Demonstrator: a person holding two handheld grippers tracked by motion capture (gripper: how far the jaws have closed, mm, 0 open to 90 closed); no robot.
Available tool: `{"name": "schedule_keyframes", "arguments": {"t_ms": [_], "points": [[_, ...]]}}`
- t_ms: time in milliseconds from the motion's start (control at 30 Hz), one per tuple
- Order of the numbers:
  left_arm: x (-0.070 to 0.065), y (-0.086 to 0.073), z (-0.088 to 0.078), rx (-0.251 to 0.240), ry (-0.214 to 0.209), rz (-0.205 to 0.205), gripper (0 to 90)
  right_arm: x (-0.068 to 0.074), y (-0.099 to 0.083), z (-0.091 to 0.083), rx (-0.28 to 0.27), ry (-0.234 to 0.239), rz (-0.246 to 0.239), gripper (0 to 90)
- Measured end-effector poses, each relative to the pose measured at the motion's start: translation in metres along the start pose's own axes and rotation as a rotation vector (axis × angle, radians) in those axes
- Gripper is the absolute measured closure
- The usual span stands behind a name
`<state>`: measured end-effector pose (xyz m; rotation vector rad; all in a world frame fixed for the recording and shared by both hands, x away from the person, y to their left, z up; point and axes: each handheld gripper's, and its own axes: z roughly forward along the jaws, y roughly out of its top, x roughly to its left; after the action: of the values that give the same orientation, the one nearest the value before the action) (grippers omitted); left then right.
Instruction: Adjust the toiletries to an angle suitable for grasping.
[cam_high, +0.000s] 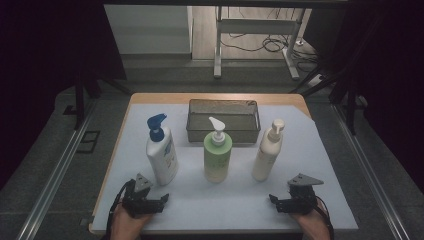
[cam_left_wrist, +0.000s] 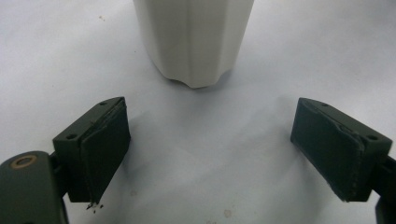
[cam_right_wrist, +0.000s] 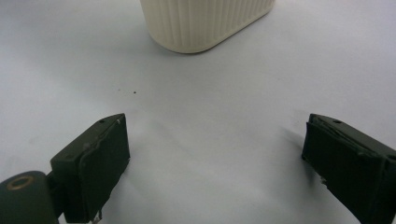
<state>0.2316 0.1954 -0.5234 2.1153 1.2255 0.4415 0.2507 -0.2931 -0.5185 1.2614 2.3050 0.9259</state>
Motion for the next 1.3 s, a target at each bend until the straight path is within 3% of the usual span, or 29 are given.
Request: {"name": "schedule_keyframes", "arguments": {"t_ms": [233, 767, 1100, 1300], "points": [[0.0, 0.0, 0.0, 0.0, 0.0, 0.0, 11.8, -0.001, 0.002, -0.004, 0.008, 0.021, -0.002, 13.5], [0.0, 0.0, 0.0, -0.001, 0.0, 0.0, 11.8, 0.008, 0.016, -0.014, -0.021, 0.088, -0.014, 14.0], [0.0, 0.0, 0.0, -0.002, -0.001, 0.0, 11.7, 0.014, 0.028, -0.019, -0.063, 0.085, -0.015, 34.4], [0.0, 0.0, 0.0, -0.002, -0.001, -0.001, 11.8, 0.021, 0.036, -0.019, -0.079, 0.114, -0.018, 47.8]]}}
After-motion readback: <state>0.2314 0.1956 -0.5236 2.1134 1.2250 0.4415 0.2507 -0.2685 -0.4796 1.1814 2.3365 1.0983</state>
